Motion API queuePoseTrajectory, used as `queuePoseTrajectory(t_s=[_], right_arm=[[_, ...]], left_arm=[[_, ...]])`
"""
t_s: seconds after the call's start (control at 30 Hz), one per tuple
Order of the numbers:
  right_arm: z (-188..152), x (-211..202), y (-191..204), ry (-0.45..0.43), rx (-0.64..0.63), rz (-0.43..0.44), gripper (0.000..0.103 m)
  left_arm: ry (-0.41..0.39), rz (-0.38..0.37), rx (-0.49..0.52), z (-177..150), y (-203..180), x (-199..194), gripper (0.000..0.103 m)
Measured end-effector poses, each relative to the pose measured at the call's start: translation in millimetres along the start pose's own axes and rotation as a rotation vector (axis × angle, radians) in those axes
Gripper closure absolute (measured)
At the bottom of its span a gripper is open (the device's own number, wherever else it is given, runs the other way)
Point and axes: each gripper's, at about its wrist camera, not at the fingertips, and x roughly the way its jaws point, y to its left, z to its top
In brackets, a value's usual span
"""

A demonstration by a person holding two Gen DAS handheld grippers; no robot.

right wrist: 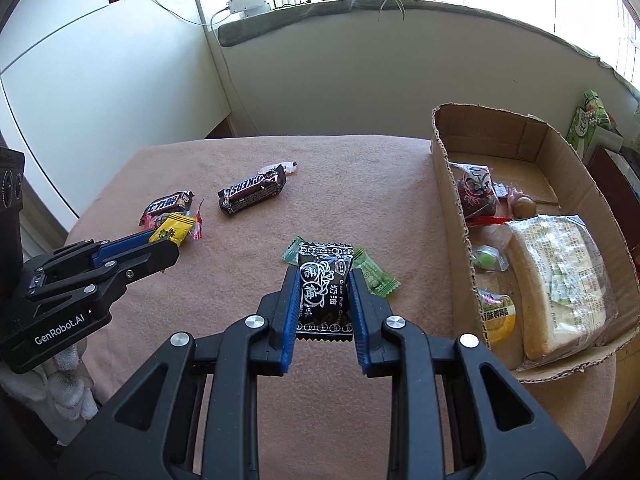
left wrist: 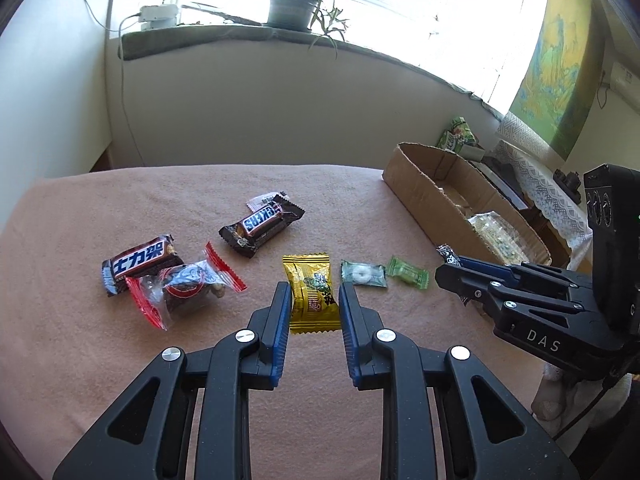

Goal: Organize snacks
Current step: 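Carry the black packet and yellow candy into the box and open both tools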

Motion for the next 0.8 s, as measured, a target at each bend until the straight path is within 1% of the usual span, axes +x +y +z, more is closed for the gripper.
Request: queuePoseTrajectory(t_s=[0.4,0.8], right_arm=[[2.9,-33.3,-22.2,-0.060,0.019,-0.014,0.078],[9.2,-59.7,-67.6,-0.111,0.067,-0.064,0.078]], left_arm=[[-0.030,-0.039,0.052,12.2,-37.5,-1.9,0.081],[-0.018,-0.094,0.109,23.7,-79.8,15.6,0.081]])
